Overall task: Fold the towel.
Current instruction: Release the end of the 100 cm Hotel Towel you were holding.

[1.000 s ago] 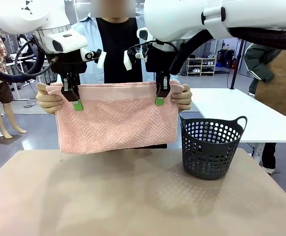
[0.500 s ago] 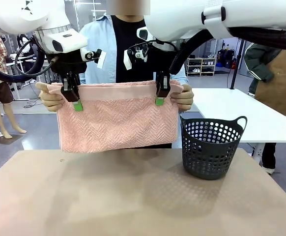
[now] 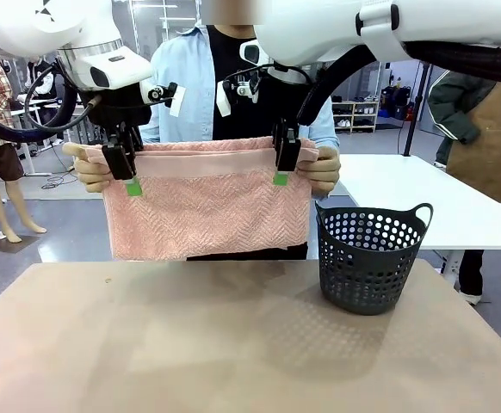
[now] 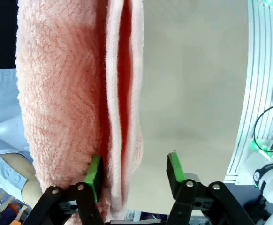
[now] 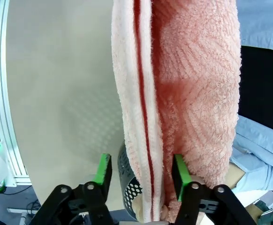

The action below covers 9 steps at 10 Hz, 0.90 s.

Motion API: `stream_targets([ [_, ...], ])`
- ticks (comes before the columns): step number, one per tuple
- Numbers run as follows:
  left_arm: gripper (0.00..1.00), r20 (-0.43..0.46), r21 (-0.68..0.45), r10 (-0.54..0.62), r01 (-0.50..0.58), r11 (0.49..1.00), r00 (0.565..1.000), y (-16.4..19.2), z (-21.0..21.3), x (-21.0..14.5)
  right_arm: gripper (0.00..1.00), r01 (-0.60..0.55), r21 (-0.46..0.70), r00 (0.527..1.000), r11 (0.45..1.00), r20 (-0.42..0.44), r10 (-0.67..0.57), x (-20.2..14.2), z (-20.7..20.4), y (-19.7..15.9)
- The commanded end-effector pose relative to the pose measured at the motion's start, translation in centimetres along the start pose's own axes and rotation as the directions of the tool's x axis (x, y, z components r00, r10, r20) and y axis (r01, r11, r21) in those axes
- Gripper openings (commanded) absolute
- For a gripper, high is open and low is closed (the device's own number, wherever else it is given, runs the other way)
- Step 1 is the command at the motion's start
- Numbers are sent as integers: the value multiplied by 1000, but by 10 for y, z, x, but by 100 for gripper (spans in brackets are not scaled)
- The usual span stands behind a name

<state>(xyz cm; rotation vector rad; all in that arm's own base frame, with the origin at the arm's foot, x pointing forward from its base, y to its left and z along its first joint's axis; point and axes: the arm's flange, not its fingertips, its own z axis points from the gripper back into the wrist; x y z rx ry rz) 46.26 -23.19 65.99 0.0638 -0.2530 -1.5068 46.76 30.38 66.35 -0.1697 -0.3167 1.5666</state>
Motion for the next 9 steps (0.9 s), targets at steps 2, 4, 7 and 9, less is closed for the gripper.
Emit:
stream_targets([
  [2,95,45,44,19,-21,999,999,-4,18,-6,90,11,-19,1000,1000,17,-10,-7,9,4],
  [4,100,82,51,98,-103,993,992,-9,45,-13,100,65,7,997,998,43,-65,-19,35,4],
  [7,100,272,64,171,-195,979,947,-27,99,-54,100,304,28,910,952,288,-298,-75,108,7],
  [9,100,343,83,267,-313,946,900,-39,122,-97,100,444,15,854,896,294,-428,-127,132,22],
])
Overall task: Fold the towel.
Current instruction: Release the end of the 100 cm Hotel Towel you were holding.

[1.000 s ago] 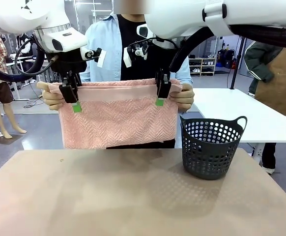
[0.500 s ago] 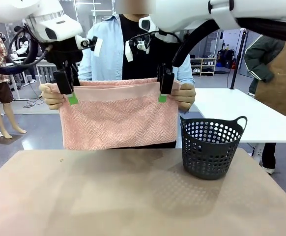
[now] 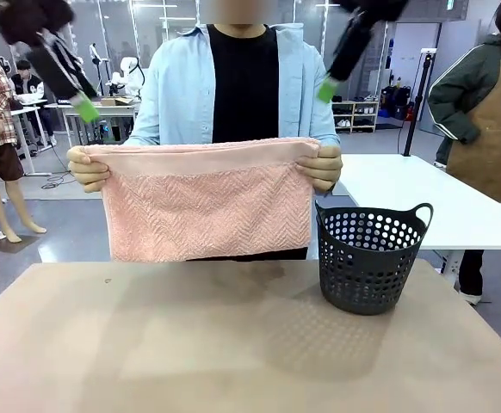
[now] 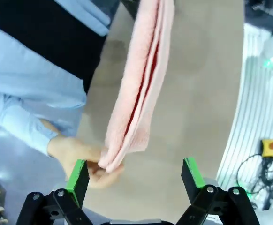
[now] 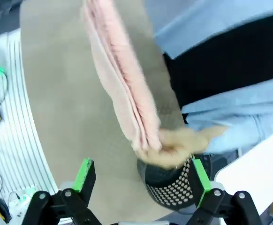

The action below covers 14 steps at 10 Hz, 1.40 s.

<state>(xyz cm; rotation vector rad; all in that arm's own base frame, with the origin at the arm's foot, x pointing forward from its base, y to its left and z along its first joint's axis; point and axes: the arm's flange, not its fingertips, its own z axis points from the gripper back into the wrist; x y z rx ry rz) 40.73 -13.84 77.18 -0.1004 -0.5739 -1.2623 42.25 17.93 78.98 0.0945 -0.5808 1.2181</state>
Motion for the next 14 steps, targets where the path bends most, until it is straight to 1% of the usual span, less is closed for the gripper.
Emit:
stream_targets([
  [1,100,43,57,144,-146,988,989,-15,13,-46,100,161,-33,987,986,17,-161,-57,10,13],
  [2,100,71,83,209,-214,973,975,-21,25,-71,100,223,-31,974,974,52,-222,-86,21,19],
  [3,100,123,125,266,-281,952,956,-30,38,-93,100,294,-45,954,955,80,-290,-114,29,26],
  [4,100,157,169,307,-332,928,939,-41,53,-112,100,356,-54,931,933,102,-349,-140,36,34],
  [5,100,153,224,362,-389,893,919,-51,64,-130,100,414,-71,908,908,103,-406,-163,41,42],
  [6,100,167,246,426,-456,855,889,-59,73,-150,100,463,-78,884,883,117,-453,-181,45,52],
  [7,100,165,248,458,-486,838,873,-66,73,-161,100,499,-82,863,863,134,-486,-197,46,59],
  [9,100,175,249,509,-538,805,843,-74,74,-175,100,587,-86,806,805,160,-571,-227,47,72],
  [10,100,178,251,513,-543,802,840,-72,76,-173,100,592,-88,802,801,163,-575,-230,48,72],
  [11,100,180,256,511,-541,801,841,-68,75,-168,100,570,-95,819,816,150,-554,-226,44,67],
  [12,100,160,229,500,-525,820,851,-73,79,-179,100,557,-64,826,828,146,-544,-229,53,68],
  [14,100,160,229,500,-525,820,851,-73,79,-179,100,557,-64,826,828,146,-544,-229,53,68],
])
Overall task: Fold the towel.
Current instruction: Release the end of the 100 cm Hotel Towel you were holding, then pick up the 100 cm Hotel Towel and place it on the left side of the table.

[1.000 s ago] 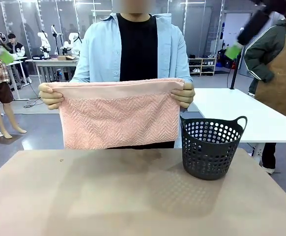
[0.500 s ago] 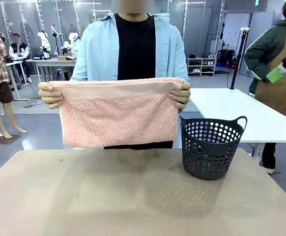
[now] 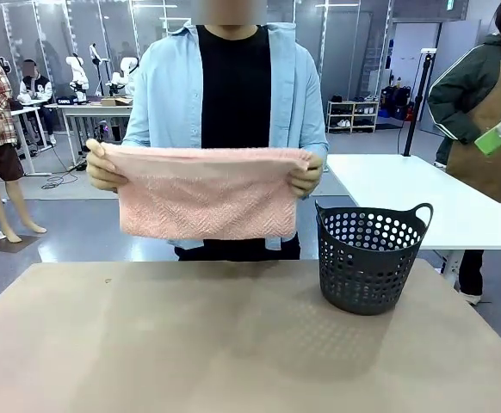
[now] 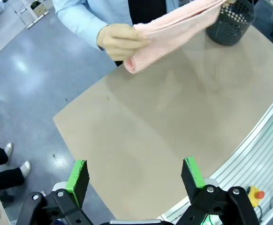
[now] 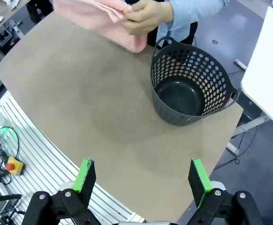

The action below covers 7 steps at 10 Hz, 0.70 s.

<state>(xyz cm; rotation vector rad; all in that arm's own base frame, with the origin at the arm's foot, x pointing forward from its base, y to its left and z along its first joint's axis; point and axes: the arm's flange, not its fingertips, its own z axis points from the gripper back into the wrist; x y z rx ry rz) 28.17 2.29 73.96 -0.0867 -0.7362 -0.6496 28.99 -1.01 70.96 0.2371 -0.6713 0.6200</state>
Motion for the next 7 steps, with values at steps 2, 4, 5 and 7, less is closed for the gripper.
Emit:
stream_targets([
  [2,100,-3,4,2,-2,1000,1000,0,2,-1,100,5,-2,1000,1000,-7,-5,1,1,-2],
  [4,100,-3,4,2,-2,1000,1000,0,2,-1,100,5,-2,1000,1000,-7,-5,1,1,-2],
  [5,100,-3,4,2,-2,1000,1000,0,2,-1,100,5,-2,1000,1000,-7,-5,1,1,-2],
  [7,100,-3,4,2,-2,1000,1000,0,2,-1,100,5,-2,1000,1000,-7,-5,1,1,-2],
])
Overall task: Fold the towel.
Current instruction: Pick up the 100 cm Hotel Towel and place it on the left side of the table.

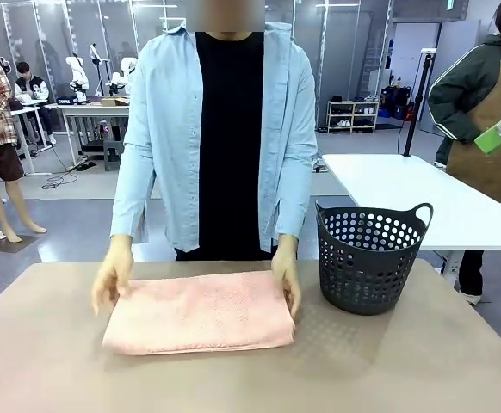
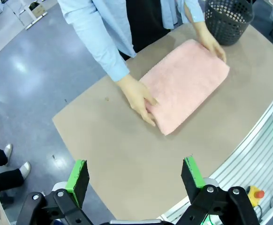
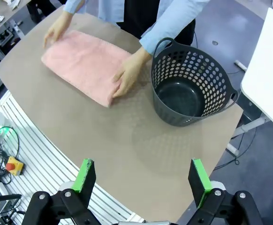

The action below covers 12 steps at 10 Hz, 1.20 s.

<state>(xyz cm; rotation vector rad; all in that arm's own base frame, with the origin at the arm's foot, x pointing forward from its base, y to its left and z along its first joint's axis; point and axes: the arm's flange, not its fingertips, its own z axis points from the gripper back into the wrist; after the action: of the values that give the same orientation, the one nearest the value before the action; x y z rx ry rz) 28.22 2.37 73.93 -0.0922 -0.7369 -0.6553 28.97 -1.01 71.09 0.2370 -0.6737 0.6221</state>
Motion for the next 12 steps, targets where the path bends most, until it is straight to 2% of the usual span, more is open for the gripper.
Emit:
stream_targets([
  [1,100,-6,11,6,-6,1000,1000,-1,2,-1,100,8,-2,1000,1000,-9,-8,0,0,-2],
  [12,100,-6,11,6,-6,1000,1000,-1,2,-1,100,8,-2,1000,1000,-9,-8,0,0,-2],
])
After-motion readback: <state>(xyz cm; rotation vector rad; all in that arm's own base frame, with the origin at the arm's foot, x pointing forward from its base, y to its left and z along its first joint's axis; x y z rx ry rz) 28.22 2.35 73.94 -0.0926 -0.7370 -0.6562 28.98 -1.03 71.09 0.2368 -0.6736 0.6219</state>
